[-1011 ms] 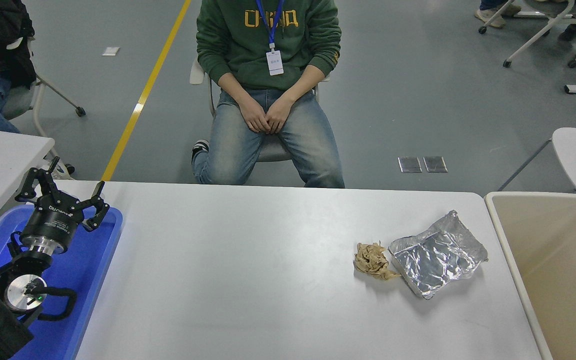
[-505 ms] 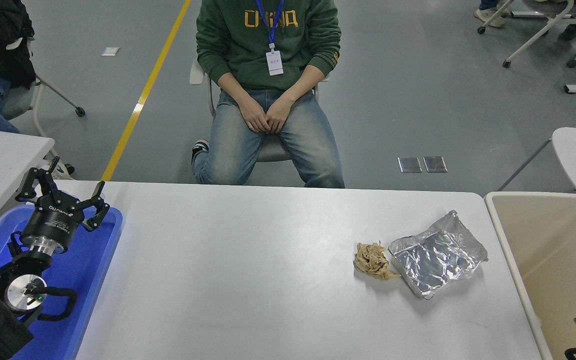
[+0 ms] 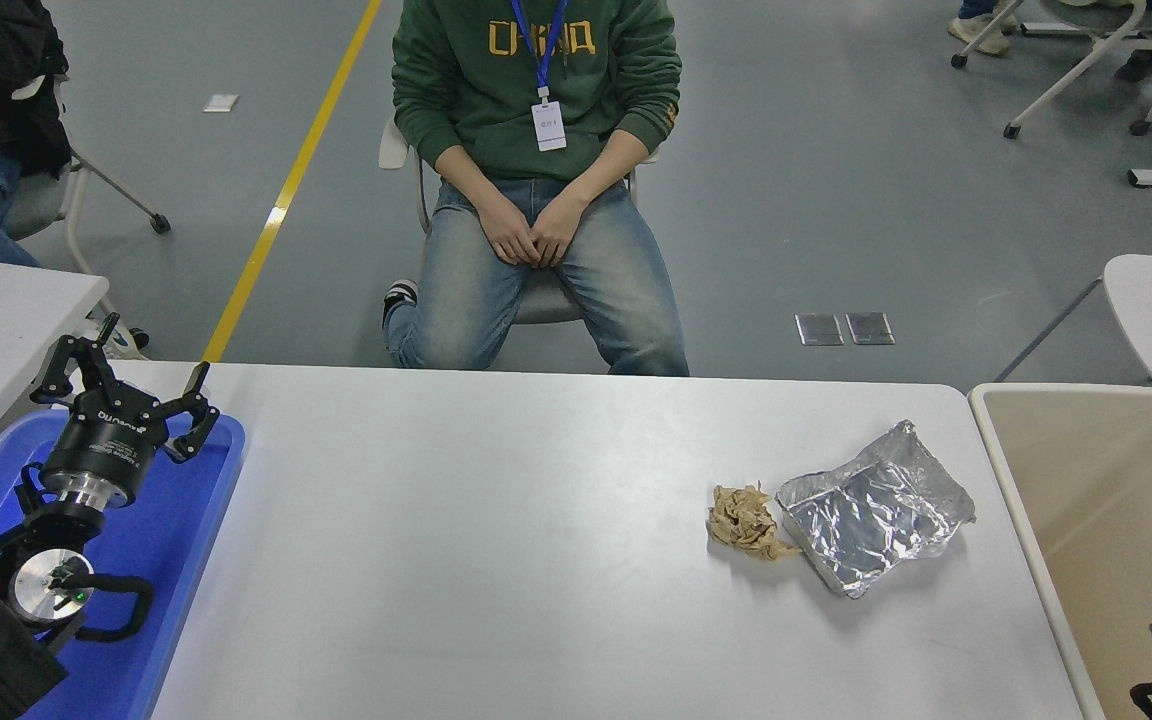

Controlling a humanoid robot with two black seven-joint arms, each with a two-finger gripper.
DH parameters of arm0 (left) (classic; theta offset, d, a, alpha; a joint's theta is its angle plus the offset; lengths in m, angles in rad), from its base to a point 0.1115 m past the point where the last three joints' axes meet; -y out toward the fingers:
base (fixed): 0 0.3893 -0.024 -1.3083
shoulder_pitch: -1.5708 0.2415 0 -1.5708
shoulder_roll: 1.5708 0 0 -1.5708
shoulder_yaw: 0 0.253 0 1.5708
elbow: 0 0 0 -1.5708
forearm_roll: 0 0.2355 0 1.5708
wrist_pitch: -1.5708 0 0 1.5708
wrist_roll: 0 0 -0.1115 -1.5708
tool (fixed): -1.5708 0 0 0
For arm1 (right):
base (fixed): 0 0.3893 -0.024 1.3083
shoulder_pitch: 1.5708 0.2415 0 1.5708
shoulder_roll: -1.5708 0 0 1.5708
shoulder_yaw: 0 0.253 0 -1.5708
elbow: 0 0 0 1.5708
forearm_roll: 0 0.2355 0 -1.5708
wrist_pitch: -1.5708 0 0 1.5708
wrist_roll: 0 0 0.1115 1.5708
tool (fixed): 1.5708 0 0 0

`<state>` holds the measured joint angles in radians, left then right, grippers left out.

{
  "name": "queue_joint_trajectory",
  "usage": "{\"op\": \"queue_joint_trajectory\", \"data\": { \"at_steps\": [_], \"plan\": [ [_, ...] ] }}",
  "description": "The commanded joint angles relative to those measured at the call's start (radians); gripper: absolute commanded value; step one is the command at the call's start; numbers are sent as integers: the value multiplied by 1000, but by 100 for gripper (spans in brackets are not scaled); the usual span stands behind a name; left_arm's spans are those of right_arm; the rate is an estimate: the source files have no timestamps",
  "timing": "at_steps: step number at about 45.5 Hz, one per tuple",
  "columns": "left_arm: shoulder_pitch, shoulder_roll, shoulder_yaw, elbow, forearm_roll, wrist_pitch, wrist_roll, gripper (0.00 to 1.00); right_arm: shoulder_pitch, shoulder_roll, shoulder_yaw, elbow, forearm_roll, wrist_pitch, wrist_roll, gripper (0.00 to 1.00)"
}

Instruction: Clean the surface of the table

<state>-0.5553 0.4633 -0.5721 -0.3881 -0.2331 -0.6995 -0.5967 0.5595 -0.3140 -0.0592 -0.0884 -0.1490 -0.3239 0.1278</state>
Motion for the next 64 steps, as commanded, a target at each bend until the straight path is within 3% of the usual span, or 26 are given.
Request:
{"op": "queue_joint_trajectory", "data": {
  "at_steps": [1,15,30,39,49,64],
  "plan": [
    [0,0,0,0,0,0,0,100,31,-108,4,104,0,8,19,100],
    [0,0,0,0,0,0,0,100,102,-396,59,539,-17,9,64,100],
    [0,0,0,0,0,0,0,100,100,-568,419,981,-191,57,73,100],
    [0,0,0,0,0,0,0,100,100,-573,532,1116,-300,69,73,100],
    [0,0,0,0,0,0,0,100,99,-560,630,1256,-308,88,73,100],
    [0,0,0,0,0,0,0,100,39,-415,667,1314,-291,83,75,100]
  ]
}}
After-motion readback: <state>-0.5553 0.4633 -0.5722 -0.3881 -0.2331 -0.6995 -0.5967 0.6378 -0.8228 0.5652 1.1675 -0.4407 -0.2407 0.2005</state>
